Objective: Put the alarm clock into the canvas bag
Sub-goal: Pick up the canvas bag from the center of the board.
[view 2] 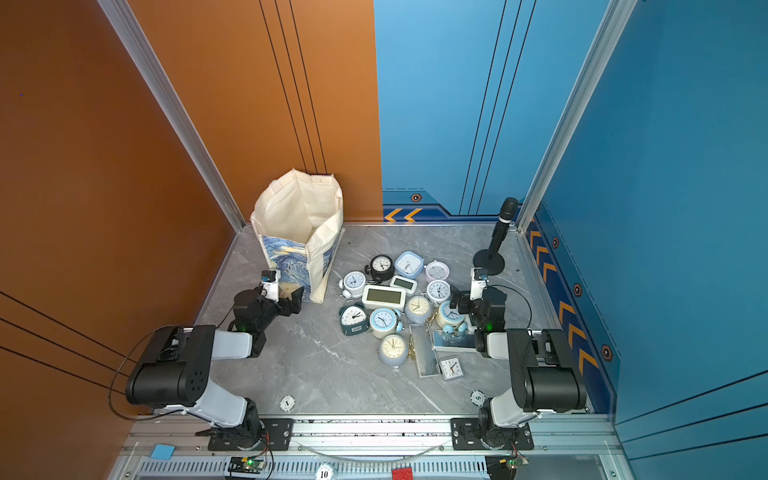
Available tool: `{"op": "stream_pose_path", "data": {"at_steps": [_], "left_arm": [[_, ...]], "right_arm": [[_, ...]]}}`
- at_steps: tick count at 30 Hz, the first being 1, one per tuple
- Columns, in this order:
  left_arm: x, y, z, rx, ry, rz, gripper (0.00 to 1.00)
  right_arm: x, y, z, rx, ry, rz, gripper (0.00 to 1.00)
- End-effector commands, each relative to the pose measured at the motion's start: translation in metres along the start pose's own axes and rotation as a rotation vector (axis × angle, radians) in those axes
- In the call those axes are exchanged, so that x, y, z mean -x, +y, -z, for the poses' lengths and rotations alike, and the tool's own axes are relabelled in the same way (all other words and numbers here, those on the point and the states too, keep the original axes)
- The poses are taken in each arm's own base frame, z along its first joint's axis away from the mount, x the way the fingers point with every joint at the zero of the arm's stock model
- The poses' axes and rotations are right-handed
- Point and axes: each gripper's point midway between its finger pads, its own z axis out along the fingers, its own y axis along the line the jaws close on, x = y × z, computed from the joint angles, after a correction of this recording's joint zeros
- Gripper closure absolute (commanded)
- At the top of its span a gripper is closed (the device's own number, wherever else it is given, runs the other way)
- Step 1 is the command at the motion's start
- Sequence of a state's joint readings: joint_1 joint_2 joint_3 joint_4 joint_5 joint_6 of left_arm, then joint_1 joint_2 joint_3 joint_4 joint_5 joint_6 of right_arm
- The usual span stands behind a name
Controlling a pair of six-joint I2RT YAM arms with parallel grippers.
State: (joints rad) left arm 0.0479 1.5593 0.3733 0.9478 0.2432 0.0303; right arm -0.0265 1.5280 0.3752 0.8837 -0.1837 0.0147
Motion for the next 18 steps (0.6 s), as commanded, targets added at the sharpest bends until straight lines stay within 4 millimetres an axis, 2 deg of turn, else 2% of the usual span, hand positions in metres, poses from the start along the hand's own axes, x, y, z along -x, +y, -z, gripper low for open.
{"op": "stream_pose_path", "data": {"at_steps": [1,13,18], "left_arm": [[-0.003,0.003,0.001,0.015,0.000,0.004,0.02],[-0.003,0.002,0.003,0.014,-0.003,0.000,0.02],[0.009,0.012,0.018,0.089,-0.051,0.019,0.02]], "right_arm": [[-0.002,0.002,0.002,0.013,-0.006,0.014,0.00],[-0.001,0.002,0.003,0.004,-0.013,0.015,0.00],[0.007,0.001,0.009,-0.041,-0.020,0.031,0.00]]}}
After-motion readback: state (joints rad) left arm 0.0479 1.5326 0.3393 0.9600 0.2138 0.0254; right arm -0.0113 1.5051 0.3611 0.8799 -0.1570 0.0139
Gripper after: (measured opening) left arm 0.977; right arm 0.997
